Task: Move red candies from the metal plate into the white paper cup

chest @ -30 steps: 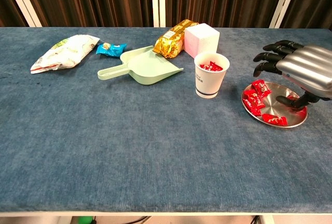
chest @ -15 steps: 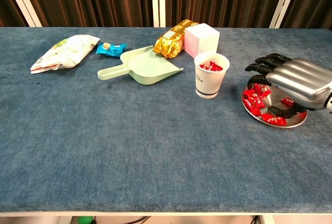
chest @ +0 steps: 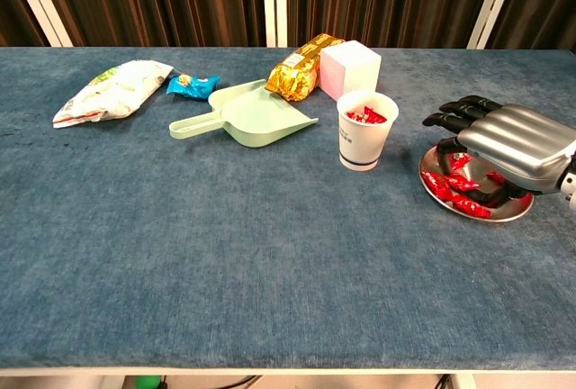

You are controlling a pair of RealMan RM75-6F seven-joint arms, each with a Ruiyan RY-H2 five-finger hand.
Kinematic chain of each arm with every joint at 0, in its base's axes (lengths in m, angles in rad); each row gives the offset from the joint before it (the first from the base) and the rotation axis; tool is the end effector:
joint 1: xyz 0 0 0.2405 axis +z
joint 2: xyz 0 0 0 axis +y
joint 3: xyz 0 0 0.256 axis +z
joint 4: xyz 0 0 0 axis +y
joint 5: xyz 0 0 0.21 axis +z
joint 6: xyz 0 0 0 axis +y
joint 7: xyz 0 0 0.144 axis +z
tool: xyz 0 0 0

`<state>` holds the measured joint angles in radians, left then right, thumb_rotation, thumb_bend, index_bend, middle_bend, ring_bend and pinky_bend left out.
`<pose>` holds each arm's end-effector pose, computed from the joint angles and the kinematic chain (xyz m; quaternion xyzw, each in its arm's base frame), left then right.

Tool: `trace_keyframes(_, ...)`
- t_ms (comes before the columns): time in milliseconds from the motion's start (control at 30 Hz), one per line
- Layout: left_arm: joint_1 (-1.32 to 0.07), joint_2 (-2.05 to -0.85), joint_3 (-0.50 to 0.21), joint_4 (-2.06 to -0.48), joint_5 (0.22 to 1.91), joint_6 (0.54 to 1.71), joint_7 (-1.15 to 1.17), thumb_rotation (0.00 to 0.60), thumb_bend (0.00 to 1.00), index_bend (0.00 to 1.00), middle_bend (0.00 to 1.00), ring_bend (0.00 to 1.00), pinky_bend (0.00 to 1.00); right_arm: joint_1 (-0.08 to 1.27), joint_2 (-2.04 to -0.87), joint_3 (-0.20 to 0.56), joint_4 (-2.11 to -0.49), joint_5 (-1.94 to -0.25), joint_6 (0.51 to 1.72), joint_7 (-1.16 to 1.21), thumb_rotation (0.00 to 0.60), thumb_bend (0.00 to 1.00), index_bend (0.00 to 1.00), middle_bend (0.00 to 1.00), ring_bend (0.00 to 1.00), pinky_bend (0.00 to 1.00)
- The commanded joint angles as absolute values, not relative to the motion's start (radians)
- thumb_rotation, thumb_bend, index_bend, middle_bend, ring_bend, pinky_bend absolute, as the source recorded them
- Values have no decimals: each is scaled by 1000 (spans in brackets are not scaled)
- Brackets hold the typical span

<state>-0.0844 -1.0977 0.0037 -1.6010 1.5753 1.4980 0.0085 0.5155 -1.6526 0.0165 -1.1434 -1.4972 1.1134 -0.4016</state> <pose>-0.3088 0.1694 0.1572 -0.6309 -0.3708 -0.3774 0.5675 -0.2451 -0.2916 -0.0325 0.8030 -0.2109 0.2868 0.4781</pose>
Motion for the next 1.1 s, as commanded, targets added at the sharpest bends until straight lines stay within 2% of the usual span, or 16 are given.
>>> trace_keyframes(33, -84, -1098, 4, -1601, 1575, 1498, 9, 600, 95, 72, 31, 1, 146, 514, -1652, 17, -1143, -1500, 1118, -399, 600, 391, 519, 59, 0, 0)
trace_keyframes(200, -85, -1098, 4, -1602, 1575, 1497, 11, 600, 95, 72, 31, 1, 146, 507, -1646, 17, -1144, -1506, 1133, -394, 600, 426, 588, 65, 0, 0)
trace_keyframes(367, -85, -1098, 4, -1603, 1575, 1496, 11, 600, 94, 72, 31, 0, 146, 500, -1621, 24, -1168, -1519, 1167, -390, 600, 431, 608, 67, 0, 0)
trace_keyframes(633, -87, -1099, 5, -1604, 1577, 1492, 16, 600, 96, 72, 31, 0, 146, 527, -1543, 98, -1306, -1531, 1226, -409, 600, 431, 615, 70, 0, 0)
trace_keyframes(833, -85, -1101, 7, -1606, 1583, 1500, 22, 600, 96, 72, 31, 1, 146, 594, -1530, 180, -1400, -1477, 1169, -467, 600, 432, 615, 69, 0, 0)
trace_keyframes(1100, -84, -1098, 2, -1601, 1576, 1501, 11, 600, 95, 72, 31, 1, 146, 690, -1591, 240, -1380, -1383, 1066, -583, 600, 427, 615, 69, 0, 0)
